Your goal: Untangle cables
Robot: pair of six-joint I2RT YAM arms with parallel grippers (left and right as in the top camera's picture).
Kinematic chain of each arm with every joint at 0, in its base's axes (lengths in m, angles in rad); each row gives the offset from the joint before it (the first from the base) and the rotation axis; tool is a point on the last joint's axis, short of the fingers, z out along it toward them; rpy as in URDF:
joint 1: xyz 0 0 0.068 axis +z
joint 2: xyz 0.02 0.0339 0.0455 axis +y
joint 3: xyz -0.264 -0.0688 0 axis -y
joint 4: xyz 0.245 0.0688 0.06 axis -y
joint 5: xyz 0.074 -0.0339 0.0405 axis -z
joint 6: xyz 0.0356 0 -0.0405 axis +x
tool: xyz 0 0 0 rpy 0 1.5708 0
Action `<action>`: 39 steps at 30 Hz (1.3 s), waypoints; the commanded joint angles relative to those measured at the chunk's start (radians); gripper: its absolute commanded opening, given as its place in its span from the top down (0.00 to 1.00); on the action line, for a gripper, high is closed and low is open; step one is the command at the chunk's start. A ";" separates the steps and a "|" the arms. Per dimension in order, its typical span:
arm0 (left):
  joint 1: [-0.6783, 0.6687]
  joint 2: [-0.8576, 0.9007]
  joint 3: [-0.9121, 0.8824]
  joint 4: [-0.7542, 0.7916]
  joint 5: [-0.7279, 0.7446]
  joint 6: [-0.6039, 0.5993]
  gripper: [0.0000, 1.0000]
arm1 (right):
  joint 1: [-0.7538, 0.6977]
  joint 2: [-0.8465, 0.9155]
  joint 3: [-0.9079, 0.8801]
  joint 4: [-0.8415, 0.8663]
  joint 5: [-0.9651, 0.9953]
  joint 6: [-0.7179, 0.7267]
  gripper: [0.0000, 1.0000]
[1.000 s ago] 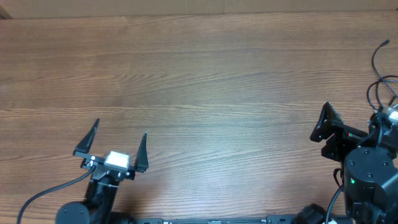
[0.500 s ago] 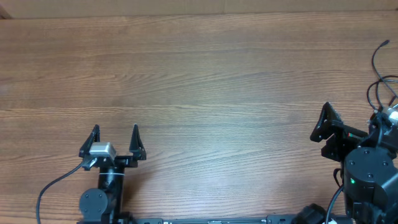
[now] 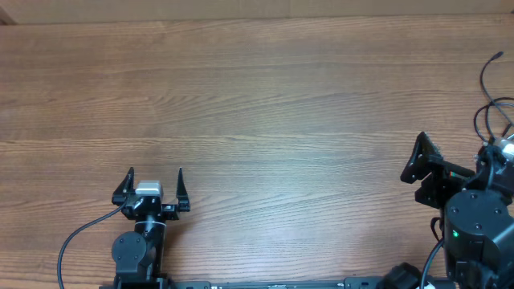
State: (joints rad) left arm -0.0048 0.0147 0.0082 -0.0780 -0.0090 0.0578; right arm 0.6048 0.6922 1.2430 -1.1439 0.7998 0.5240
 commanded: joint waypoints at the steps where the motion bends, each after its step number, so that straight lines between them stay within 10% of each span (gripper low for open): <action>1: 0.006 -0.010 -0.003 -0.001 -0.013 0.051 0.00 | 0.006 -0.001 -0.002 0.006 0.001 0.007 0.00; 33: 0.006 -0.010 -0.003 0.000 -0.013 0.051 0.01 | 0.006 -0.006 -0.002 -0.008 -0.011 0.008 0.00; 39: 0.006 -0.010 -0.003 0.000 -0.013 0.051 0.00 | -0.233 -0.094 -0.203 0.181 -0.217 0.029 0.00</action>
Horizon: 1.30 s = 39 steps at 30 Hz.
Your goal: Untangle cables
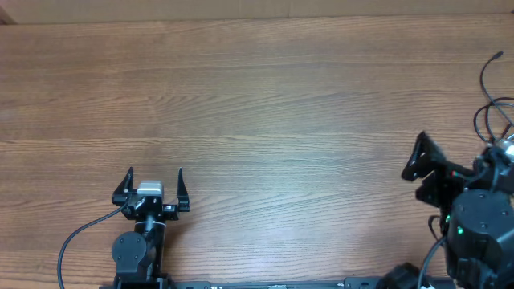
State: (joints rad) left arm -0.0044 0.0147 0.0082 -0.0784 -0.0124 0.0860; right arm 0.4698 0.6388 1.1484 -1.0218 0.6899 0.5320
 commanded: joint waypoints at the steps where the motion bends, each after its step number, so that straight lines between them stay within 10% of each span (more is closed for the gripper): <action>1: 0.006 -0.010 -0.003 0.001 -0.009 0.023 0.01 | -0.151 -0.062 -0.183 0.143 -0.139 0.021 0.00; 14: 0.006 -0.010 -0.003 0.001 -0.009 0.023 0.00 | -0.462 -0.390 -1.111 1.437 -0.454 -0.147 0.00; 39: 0.006 -0.010 -0.003 0.001 -0.009 0.023 0.00 | -0.487 -0.637 -1.141 1.056 -0.805 -0.690 0.00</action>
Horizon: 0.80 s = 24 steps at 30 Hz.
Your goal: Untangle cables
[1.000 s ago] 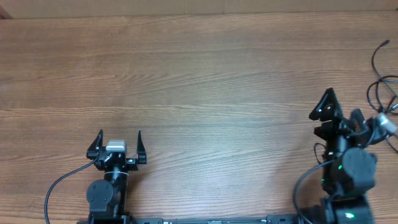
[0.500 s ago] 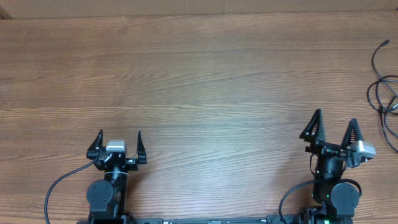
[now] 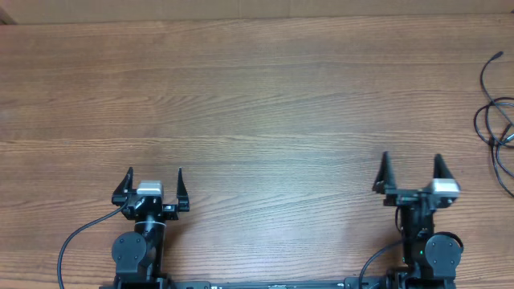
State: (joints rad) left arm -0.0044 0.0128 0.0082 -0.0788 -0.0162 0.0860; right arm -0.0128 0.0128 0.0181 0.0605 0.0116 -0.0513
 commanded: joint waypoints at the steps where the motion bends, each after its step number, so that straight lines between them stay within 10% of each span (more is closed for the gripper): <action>1: 0.006 -0.008 -0.003 0.001 -0.005 0.023 0.00 | -0.004 -0.011 -0.010 -0.055 -0.126 -0.098 0.00; 24: 0.006 -0.008 -0.003 0.001 -0.005 0.023 0.00 | -0.005 -0.010 -0.010 -0.149 -0.016 0.199 0.00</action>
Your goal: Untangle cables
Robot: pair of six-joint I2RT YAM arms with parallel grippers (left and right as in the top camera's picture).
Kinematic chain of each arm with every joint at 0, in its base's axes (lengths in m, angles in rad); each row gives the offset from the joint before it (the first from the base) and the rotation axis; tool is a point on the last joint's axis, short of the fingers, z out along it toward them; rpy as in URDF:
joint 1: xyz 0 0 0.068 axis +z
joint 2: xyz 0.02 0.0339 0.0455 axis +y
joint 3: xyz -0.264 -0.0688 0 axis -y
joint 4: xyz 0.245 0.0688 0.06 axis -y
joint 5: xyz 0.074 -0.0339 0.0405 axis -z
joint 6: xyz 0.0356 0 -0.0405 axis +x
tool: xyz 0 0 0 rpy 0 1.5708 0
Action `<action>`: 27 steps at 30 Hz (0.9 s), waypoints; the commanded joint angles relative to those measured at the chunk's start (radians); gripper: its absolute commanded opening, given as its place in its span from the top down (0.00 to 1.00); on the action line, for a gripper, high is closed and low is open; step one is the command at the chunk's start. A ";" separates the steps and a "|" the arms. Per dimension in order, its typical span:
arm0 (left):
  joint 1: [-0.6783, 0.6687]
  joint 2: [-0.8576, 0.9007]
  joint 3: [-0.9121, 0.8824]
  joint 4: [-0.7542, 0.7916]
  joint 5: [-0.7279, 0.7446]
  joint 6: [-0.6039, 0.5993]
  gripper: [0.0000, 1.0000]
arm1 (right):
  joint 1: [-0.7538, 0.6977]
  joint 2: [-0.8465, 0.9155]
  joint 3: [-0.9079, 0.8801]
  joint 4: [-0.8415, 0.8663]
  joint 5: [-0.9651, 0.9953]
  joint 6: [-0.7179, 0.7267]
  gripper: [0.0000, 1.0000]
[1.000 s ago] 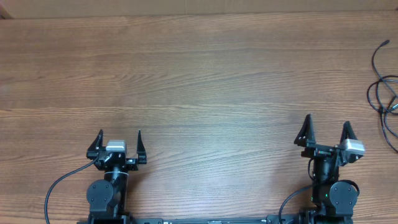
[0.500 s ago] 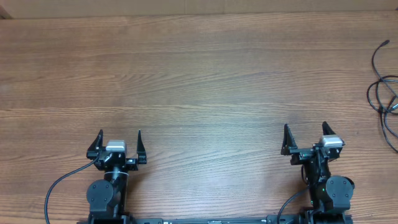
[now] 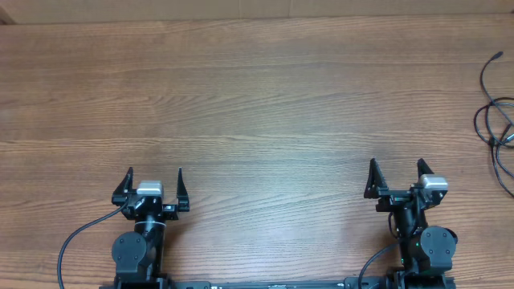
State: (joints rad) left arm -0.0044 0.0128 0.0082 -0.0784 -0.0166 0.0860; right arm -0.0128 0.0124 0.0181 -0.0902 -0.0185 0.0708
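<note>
The cables (image 3: 494, 120) are thin dark loops lying at the table's far right edge, partly cut off by the frame. My right gripper (image 3: 396, 171) stands open near the front edge, well to the left of and nearer than the cables, nothing between its fingers. My left gripper (image 3: 155, 177) stands open at the front left, far from the cables and holding nothing.
The wooden table (image 3: 257, 96) stretches wide between the arms and the back edge. The arm's own black lead (image 3: 76, 241) curls off at the front left. The arm bases sit along the front edge.
My right gripper has shifted slightly left and a little farther from the front edge, turning a bit. The left arm and the cables have not moved.
My right arm was turned toward the right edge, close beside the cables, at the two oldest moments. It then stood at the front facing forward, open, with the cables left lying at the edge. Now it sits slightly further left. The left arm stayed put.
</note>
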 commanded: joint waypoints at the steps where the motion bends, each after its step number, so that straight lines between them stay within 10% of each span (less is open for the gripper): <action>1: 0.006 -0.008 -0.003 0.001 -0.005 0.023 0.00 | -0.005 -0.010 -0.010 0.002 0.013 0.088 0.00; 27: 0.006 -0.008 -0.003 0.001 -0.005 0.023 0.00 | -0.003 -0.010 -0.010 0.006 0.014 0.053 0.00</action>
State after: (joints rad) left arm -0.0048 0.0128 0.0082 -0.0784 -0.0162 0.0860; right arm -0.0128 0.0128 0.0181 -0.0902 -0.0181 0.1299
